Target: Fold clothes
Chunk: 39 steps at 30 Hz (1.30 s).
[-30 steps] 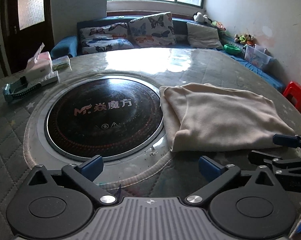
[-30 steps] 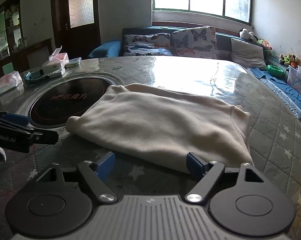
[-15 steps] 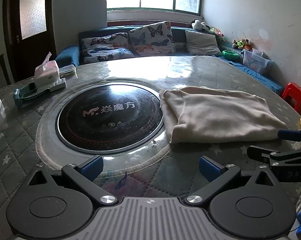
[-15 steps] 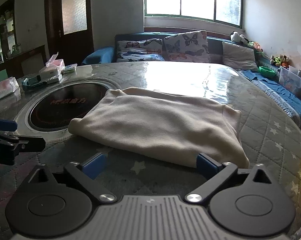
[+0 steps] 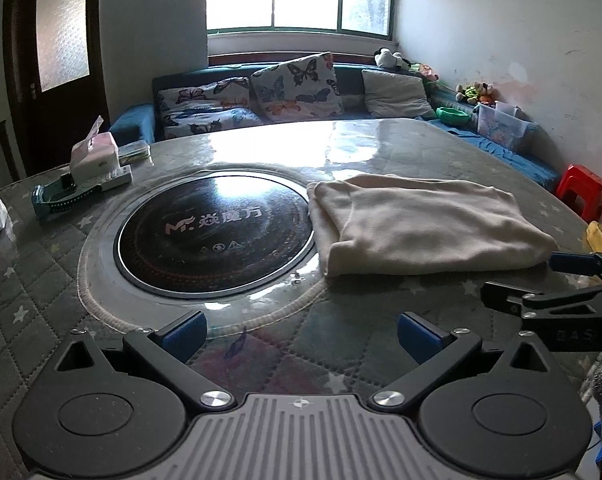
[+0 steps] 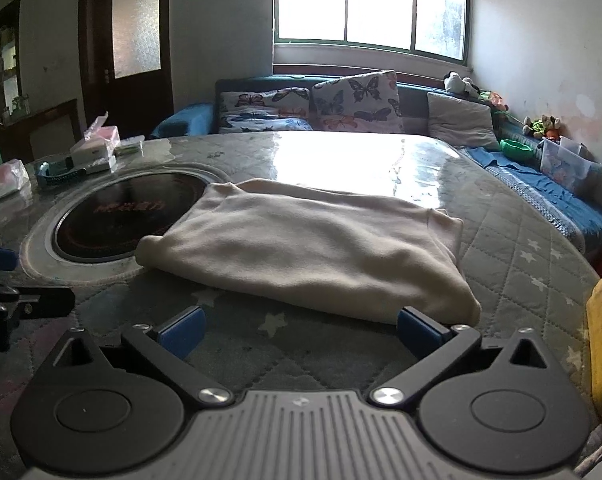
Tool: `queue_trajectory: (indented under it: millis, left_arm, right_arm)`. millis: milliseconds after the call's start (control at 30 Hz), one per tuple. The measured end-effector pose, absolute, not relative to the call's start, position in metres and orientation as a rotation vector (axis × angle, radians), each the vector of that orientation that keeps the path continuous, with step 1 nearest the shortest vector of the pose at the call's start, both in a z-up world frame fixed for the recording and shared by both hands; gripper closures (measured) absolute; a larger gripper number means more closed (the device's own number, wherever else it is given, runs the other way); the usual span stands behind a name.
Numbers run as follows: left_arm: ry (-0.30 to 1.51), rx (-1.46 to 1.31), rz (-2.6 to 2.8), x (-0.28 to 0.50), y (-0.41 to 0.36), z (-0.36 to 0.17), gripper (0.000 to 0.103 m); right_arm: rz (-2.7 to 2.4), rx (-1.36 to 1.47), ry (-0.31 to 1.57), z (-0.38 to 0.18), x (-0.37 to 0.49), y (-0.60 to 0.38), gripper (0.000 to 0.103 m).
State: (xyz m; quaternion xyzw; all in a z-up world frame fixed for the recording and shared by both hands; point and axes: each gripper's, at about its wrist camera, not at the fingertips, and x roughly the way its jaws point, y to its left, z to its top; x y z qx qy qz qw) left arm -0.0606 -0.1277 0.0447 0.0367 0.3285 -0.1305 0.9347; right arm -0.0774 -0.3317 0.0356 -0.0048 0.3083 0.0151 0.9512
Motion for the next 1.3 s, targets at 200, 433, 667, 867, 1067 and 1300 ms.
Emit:
queue_trajectory:
  millis: [200,433,667,867,1067,1300]
  left_arm:
    - [0.658,0.078,-0.279,-0.067,-0.132,0.048,0.0]
    - [0.643,0.089,-0.284,-0.074,-0.133,0.049,0.0]
    - [0.641,0.097,-0.287,-0.081,-0.134,0.047,0.0]
    - [0.636,0.1,-0.288,-0.09,-0.134,0.046,0.0]
    - [0.626,0.096,-0.292,-0.099,-0.133,0.046,0.0]
    - [0.609,0.092,-0.299,-0.107,-0.135,0.048,0.0]
  right_arm:
    - [0.018,0.011,0.619,0.038,-0.083,-0.331,0.0]
    - [-0.003,0.022,0.616,0.037,-0.091,-0.331,0.0]
    - [-0.005,0.038,0.622,0.034,-0.1,-0.326,0.0]
    - [-0.007,0.049,0.62,0.033,-0.107,-0.324,0.0]
    - [-0.009,0.052,0.619,0.032,-0.115,-0.322,0.0]
    - [-0.022,0.048,0.609,0.034,-0.123,-0.321,0.0]
